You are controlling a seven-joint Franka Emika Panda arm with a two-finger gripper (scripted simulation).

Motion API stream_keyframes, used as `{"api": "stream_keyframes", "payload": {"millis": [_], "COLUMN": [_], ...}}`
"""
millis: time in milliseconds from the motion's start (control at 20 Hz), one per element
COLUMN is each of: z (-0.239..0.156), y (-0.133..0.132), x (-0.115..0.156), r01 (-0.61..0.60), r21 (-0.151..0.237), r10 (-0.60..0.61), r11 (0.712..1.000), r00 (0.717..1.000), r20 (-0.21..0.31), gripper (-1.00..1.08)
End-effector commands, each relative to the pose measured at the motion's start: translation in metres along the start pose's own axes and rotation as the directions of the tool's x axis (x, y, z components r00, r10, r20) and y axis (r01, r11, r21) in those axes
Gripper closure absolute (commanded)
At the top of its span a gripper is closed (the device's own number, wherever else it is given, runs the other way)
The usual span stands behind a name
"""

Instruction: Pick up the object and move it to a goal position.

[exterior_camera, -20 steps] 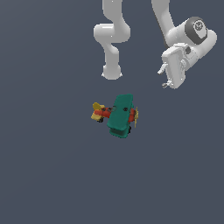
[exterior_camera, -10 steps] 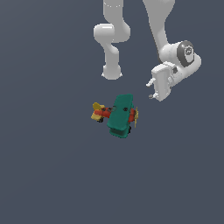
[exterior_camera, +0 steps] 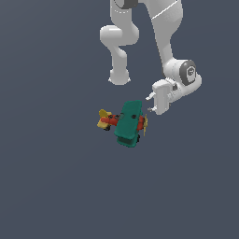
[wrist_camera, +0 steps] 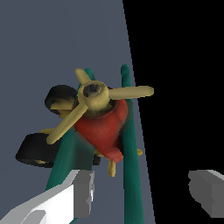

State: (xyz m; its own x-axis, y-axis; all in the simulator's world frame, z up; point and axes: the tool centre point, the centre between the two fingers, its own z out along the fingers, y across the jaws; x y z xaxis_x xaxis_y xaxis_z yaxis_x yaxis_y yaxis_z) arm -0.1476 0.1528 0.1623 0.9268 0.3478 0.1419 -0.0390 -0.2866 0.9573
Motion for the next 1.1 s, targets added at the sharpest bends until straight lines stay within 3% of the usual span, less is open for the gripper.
{"api": "stream_keyframes", "payload": {"millis": [0, 300, 1050], "z": [0.009, 0.021, 0.026], "y": [-0.005, -0.012, -0.006], "x": [-0.004, -0.010, -0.013], "r01": [0.009, 0.023, 0.023], "r21": [-0.016, -0.036, -0.043], "r10": [-0.009, -0.022, -0.022], "r11": [1.000, 0.999, 0.999], "r00": [1.000, 0.999, 0.999], "r20": [0.010, 0.024, 0.024], "gripper": [-0.60, -0.60, -0.60]}}
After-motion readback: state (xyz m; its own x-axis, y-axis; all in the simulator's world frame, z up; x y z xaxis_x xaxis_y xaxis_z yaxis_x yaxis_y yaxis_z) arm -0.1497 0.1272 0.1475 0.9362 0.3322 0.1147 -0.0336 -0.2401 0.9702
